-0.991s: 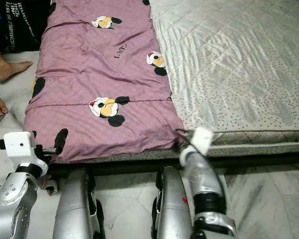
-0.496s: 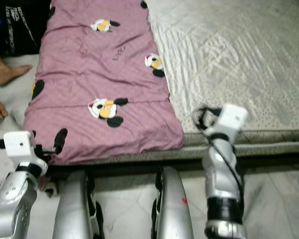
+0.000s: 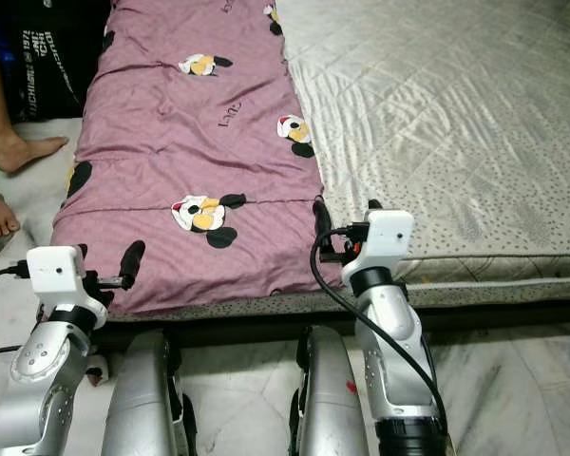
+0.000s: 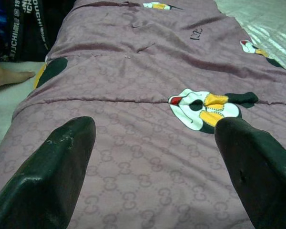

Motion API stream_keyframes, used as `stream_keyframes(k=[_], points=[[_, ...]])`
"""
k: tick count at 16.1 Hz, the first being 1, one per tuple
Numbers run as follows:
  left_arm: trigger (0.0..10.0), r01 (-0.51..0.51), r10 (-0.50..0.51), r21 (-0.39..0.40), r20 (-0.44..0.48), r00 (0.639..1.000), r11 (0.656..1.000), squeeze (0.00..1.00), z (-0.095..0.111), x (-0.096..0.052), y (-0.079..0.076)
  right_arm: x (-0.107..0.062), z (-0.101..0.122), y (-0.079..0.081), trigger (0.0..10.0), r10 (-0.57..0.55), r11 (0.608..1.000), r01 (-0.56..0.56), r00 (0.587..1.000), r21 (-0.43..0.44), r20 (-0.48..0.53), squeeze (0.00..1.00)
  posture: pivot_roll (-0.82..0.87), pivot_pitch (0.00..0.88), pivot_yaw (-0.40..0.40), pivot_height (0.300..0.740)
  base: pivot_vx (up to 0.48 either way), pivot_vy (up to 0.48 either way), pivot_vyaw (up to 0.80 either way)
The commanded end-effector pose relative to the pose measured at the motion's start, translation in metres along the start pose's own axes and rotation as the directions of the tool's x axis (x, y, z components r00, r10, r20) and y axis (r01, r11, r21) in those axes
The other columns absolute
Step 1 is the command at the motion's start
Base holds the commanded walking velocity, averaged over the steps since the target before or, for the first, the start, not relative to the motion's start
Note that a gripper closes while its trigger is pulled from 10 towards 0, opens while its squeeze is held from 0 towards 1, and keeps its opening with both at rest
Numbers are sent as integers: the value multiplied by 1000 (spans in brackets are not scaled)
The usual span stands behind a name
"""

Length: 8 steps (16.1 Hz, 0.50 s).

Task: Clean up the room

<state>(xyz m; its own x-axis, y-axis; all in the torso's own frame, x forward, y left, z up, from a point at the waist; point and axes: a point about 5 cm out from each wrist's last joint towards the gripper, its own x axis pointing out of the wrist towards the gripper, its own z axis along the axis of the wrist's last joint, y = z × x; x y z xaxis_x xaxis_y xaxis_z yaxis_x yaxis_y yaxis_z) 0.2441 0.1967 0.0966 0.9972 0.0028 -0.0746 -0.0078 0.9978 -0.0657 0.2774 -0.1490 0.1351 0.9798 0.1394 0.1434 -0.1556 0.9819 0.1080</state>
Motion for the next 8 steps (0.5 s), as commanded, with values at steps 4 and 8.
stream_keyframes(k=[4, 8], points=[[10000, 16, -16, -8, -3, 1000, 1000, 0, -3, 3, -4, 2, 7, -1, 10000, 1, 1000, -1, 1000, 19, 22, 0, 12, 105, -29, 635, 0, 0, 0], [10000, 17, -17, -11, -3, 1000, 1000, 0, -4, 4, -4, 4, 8, 0, 10000, 4, 999, -5, 1000, 36, 20, 0, 13, 101, -29, 690, 0, 0, 0]])
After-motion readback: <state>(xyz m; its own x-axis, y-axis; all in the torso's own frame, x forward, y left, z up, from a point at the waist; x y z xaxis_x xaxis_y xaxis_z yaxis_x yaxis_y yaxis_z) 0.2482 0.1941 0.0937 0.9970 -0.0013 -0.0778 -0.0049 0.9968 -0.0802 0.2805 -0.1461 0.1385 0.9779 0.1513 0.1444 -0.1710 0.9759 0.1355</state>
